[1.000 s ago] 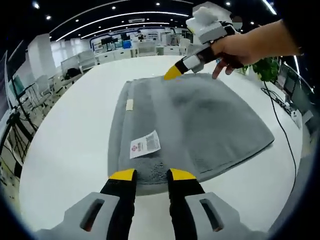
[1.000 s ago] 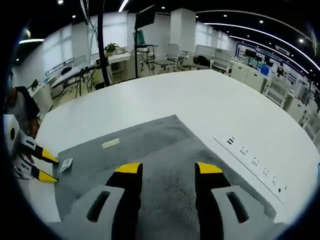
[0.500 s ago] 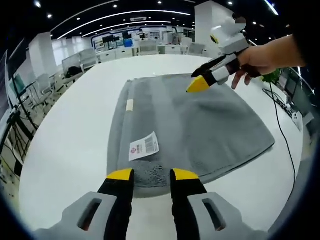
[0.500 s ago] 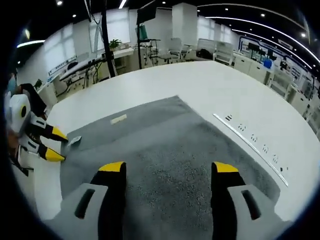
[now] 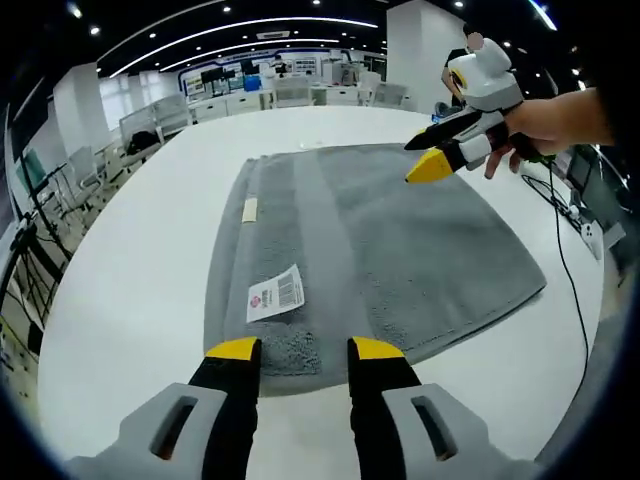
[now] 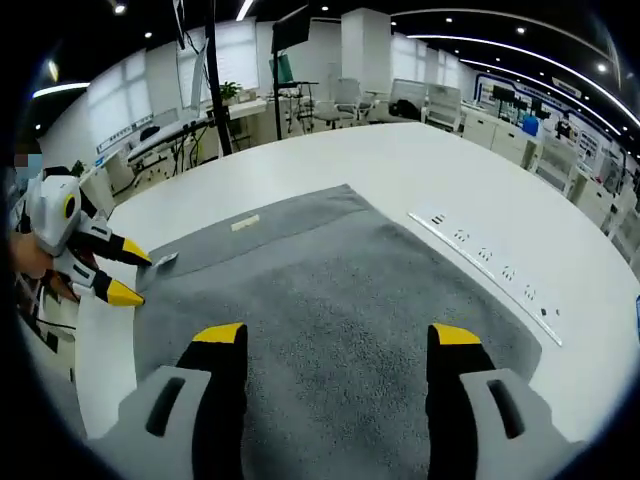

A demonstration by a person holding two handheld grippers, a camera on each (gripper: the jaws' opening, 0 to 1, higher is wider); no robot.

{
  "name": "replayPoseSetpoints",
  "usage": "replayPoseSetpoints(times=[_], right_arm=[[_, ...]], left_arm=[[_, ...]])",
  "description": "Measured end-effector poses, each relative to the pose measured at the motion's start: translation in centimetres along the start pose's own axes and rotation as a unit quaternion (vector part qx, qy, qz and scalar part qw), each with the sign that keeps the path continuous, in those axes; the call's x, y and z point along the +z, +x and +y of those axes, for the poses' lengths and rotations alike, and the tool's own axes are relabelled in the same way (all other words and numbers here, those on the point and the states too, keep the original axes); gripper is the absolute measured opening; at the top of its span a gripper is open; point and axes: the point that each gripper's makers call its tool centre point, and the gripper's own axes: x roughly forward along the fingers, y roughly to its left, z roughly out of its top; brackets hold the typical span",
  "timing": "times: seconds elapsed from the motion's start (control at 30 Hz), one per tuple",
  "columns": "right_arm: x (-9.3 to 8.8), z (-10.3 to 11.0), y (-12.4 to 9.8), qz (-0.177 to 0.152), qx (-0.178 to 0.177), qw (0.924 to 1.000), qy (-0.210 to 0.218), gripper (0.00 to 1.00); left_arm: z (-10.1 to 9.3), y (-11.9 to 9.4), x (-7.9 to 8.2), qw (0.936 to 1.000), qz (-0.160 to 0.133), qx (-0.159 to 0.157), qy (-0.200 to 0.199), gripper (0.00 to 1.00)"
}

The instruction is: Fold the towel on the table until its edges align and the towel forms a compact rectangular stack.

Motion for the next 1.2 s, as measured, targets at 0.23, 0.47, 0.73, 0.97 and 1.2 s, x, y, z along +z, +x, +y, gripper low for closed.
replayPoseSetpoints(times=[0.23,0.47,0.73,0.97,1.2], right_arm=[[-2.3,-0.6,-2.4,0.010,-0.007,0.9999,0.004,0.74],[-4.0,-2.4,-4.3,0.021,-0.018,0.9996,0.009,0.73],[-3.9,-3.4,-6.1,0.011,-0.028,0.9994,0.015,0.72],[-2.7,-3.2,-7.6,-0.007,-0.032,0.9992,0.023,0.72],[-2.2,-3.9,-8.9,-0.017,-0.043,0.9986,0.025,0.72]], left_arm=[[-0.4,0.3,0.3,0.9999,0.002,-0.007,0.011,0.35],[-2.3,-0.2,1.4,0.9997,-0.008,-0.019,0.016,0.35],[-5.0,-1.3,2.3,0.9988,-0.021,-0.032,0.030,0.35],[-6.9,-2.4,2.8,0.9982,-0.031,-0.040,0.031,0.35],[-9.5,-3.2,3.0,0.9975,-0.036,-0.051,0.034,0.35]])
